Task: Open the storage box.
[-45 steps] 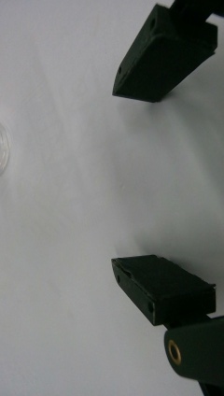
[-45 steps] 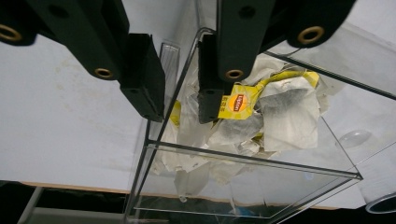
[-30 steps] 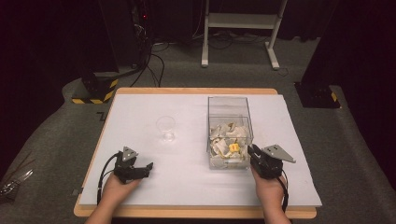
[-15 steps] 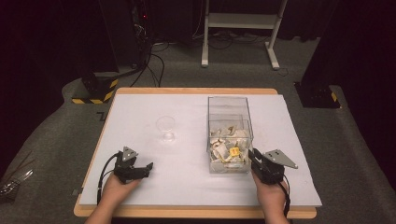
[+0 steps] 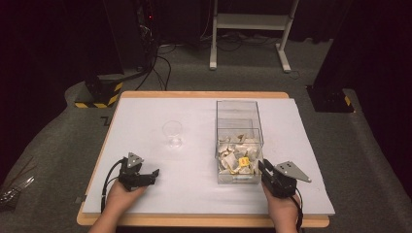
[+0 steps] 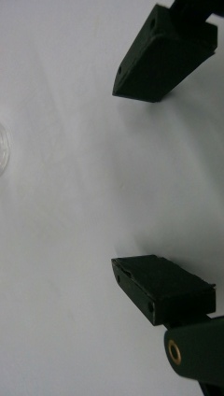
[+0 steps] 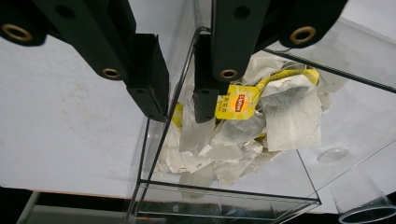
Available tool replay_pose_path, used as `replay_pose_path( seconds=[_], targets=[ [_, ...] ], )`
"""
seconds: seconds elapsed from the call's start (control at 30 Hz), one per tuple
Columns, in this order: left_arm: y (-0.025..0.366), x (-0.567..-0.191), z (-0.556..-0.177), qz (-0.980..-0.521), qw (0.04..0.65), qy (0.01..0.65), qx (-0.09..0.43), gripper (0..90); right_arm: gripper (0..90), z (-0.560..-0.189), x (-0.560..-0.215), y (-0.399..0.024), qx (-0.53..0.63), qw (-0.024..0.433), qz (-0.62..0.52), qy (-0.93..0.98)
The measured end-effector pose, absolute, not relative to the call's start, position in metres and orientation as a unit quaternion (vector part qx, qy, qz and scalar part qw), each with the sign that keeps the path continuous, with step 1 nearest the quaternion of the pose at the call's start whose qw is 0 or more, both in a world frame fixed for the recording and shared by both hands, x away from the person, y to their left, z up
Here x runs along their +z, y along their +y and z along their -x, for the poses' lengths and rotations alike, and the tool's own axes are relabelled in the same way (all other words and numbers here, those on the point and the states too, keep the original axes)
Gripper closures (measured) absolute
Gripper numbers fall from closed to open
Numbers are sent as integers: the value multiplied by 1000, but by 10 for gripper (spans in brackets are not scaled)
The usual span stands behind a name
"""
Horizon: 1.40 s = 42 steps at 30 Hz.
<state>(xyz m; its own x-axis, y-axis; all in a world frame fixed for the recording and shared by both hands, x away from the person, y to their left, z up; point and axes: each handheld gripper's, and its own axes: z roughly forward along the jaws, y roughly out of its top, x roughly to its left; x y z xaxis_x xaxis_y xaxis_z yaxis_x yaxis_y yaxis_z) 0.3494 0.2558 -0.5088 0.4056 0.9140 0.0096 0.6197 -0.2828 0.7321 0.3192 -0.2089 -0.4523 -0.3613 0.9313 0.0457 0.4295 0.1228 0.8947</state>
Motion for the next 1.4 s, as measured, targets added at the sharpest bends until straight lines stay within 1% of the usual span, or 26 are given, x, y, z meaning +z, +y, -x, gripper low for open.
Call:
replay_pose_path(
  seconds=[0.93, 1.03, 1.1, 1.4],
  targets=[
    [256, -509, -350, -770, 332, 498, 222, 152, 748, -304, -455, -211, 455, 282, -484, 692],
    [256, -509, -350, -770, 333, 498, 222, 152, 730, -305, -454, -211, 456, 281, -484, 692],
    [256, -509, -350, -770, 333, 498, 222, 152, 693, -306, -453, -212, 458, 281, -484, 690],
    [256, -509, -350, -769, 333, 498, 222, 152, 648, -313, -440, -214, 468, 283, -477, 688]
  ],
)
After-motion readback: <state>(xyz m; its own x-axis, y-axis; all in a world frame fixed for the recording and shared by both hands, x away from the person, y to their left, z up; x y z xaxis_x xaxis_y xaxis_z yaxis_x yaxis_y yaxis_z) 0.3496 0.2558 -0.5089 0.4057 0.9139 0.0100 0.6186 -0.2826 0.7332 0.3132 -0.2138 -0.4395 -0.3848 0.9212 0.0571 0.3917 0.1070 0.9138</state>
